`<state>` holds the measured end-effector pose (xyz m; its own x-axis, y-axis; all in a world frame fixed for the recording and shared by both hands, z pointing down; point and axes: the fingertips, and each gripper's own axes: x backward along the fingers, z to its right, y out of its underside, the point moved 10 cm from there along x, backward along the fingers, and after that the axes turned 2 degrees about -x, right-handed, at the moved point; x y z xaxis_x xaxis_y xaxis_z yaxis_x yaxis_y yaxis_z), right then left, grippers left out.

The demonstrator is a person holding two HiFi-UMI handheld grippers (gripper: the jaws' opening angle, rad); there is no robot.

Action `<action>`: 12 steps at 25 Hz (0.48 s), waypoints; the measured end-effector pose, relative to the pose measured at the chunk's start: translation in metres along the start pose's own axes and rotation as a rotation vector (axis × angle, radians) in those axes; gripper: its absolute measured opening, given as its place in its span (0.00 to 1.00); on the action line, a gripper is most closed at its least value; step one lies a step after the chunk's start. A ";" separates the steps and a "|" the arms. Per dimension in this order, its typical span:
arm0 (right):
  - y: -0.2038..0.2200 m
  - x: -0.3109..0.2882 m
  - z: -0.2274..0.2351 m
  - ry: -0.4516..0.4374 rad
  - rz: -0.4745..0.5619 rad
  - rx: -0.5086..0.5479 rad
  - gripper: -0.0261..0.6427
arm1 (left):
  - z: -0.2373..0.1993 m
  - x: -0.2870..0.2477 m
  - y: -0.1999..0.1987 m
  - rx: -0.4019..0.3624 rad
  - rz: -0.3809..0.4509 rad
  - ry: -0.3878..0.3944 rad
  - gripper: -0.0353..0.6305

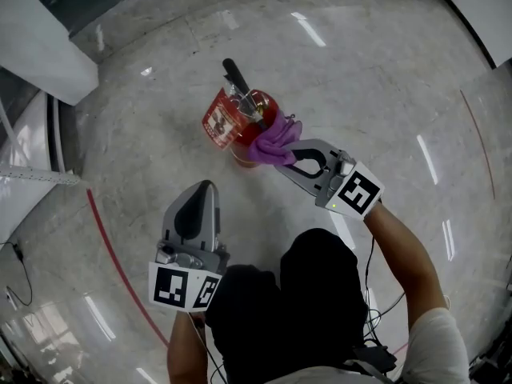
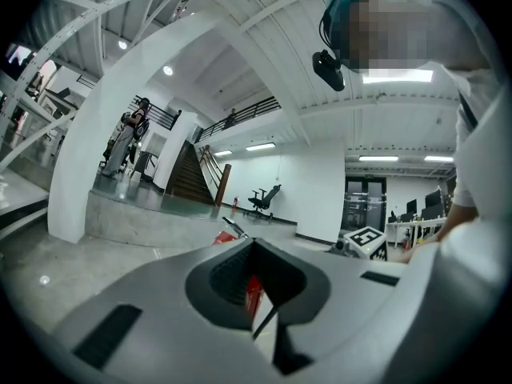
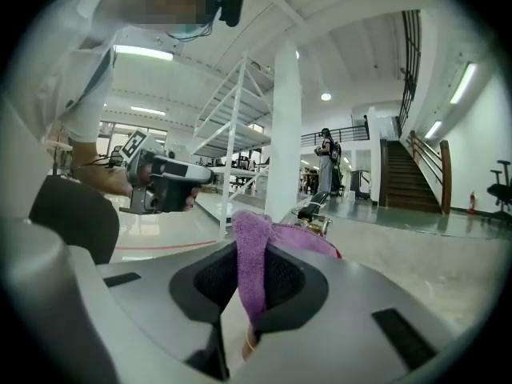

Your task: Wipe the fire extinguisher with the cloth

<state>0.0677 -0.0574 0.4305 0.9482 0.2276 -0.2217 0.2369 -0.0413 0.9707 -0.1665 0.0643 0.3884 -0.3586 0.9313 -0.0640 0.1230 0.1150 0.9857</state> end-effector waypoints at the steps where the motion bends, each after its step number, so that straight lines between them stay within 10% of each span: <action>1: 0.006 0.001 -0.003 0.003 0.014 0.016 0.13 | 0.000 0.000 0.002 -0.002 -0.001 0.000 0.06; 12: 0.065 0.001 -0.018 0.049 0.070 0.091 0.13 | -0.001 0.003 0.019 0.003 -0.043 0.008 0.06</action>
<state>0.0799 -0.0425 0.4954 0.9521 0.2680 -0.1471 0.1910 -0.1461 0.9707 -0.1661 0.0691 0.4074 -0.3709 0.9227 -0.1055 0.1100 0.1564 0.9816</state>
